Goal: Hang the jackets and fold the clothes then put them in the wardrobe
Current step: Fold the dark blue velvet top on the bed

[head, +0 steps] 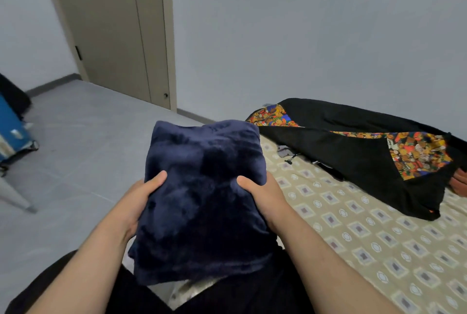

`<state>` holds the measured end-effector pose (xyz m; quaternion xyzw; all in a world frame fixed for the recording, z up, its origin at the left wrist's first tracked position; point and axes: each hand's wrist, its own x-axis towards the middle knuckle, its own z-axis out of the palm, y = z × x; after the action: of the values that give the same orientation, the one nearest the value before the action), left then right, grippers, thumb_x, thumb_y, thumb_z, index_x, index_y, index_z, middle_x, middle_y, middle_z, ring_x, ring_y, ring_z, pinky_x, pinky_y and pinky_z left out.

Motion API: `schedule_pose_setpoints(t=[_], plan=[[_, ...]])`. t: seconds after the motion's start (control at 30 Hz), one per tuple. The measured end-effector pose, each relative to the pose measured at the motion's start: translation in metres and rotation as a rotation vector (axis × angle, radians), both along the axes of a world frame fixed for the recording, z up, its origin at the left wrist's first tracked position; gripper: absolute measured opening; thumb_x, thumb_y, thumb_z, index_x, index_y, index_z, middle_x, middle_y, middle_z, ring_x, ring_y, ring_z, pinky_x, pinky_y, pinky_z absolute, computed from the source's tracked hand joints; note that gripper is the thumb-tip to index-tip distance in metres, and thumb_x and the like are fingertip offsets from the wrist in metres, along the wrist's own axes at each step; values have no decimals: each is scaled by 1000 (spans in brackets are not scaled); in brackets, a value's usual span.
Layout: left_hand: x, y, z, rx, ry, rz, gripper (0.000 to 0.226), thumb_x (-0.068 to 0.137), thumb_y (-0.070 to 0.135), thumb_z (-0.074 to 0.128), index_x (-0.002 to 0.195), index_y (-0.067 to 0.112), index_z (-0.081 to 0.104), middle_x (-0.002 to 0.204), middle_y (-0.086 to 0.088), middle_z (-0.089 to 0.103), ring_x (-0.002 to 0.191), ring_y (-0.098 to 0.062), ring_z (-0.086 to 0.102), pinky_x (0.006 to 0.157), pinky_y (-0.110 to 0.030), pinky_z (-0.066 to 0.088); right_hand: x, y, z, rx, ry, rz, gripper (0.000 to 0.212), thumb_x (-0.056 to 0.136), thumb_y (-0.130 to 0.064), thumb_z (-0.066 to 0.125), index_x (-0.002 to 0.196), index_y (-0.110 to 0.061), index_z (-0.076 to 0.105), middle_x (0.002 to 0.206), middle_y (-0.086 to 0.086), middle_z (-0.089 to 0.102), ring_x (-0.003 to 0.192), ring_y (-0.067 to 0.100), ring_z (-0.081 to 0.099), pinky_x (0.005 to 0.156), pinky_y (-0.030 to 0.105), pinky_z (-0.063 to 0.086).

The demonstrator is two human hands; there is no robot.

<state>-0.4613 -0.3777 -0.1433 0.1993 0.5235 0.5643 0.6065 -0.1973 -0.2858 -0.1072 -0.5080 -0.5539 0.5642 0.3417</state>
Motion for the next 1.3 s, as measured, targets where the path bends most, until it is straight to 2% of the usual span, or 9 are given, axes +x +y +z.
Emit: schedule_pose_setpoints(t=[0.13, 0.3, 0.47, 0.63, 0.77, 0.9, 1.0, 1.13, 1.3], plan=[[-18, -32, -3, 21, -16, 104, 67, 72, 48, 78, 127, 13, 65, 124, -15, 68, 112, -34, 66, 97, -46, 49, -31, -8, 6, 18, -3, 42, 57, 63, -44, 80, 117, -29, 66, 105, -11, 75, 95, 7, 71, 83, 32, 56], [-40, -74, -3, -31, 36, 197, 68, 58, 58, 85, 112, 18, 74, 118, -13, 71, 108, -33, 69, 88, -42, 53, -73, -22, 5, 18, -3, 195, 39, 70, -36, 78, 107, -31, 69, 99, -14, 76, 91, 6, 72, 75, 26, 54], [-56, -121, -7, -37, 88, 350, 80, 57, 52, 89, 123, 13, 65, 116, -10, 73, 108, -30, 69, 84, -38, 55, -118, -37, 10, 31, -22, 340, 27, 73, -36, 79, 97, -41, 68, 89, -24, 73, 78, -3, 70, 58, 13, 52], [-69, -163, -16, -98, 91, 541, 60, 69, 39, 84, 121, 15, 66, 109, -7, 75, 98, -27, 73, 80, -38, 57, -166, -65, -7, -3, -50, 393, 53, 64, -47, 81, 111, -32, 62, 98, -14, 73, 88, 6, 70, 77, 28, 55], [-83, -187, -26, -164, 135, 720, 44, 77, 33, 83, 115, 17, 69, 101, -2, 77, 90, -23, 75, 82, -40, 58, -207, -94, -36, -88, 16, 405, 44, 75, -31, 83, 113, -23, 64, 103, -4, 75, 91, 12, 72, 81, 33, 58], [-102, -200, -45, -303, 170, 844, 45, 68, 33, 88, 105, 14, 71, 91, -3, 78, 82, -24, 75, 79, -41, 60, -239, -118, -79, -198, 9, 399, 29, 80, -29, 79, 106, -26, 66, 93, -11, 76, 80, 3, 71, 64, 18, 54], [-119, -197, -61, -383, 109, 888, 47, 69, 30, 88, 105, 6, 70, 92, -11, 77, 83, -30, 74, 83, -47, 59, -260, -114, -94, -242, -51, 439, 24, 81, -31, 77, 103, -27, 68, 92, -13, 76, 81, 3, 71, 62, 15, 52], [-145, -159, -74, -450, 114, 828, 46, 70, 34, 87, 104, 9, 68, 92, -9, 76, 77, -25, 74, 67, -35, 61, -286, -83, -117, -368, -109, 388, 26, 86, -33, 75, 109, -27, 68, 97, -8, 76, 86, 10, 73, 73, 28, 56], [-193, -116, -95, -444, 85, 834, 37, 70, 43, 85, 97, 29, 64, 88, 7, 75, 72, -10, 73, 55, -20, 56, -347, -41, -131, -389, -130, 324, 24, 85, -33, 75, 107, -31, 65, 89, -15, 75, 76, 2, 71, 56, 13, 52]])
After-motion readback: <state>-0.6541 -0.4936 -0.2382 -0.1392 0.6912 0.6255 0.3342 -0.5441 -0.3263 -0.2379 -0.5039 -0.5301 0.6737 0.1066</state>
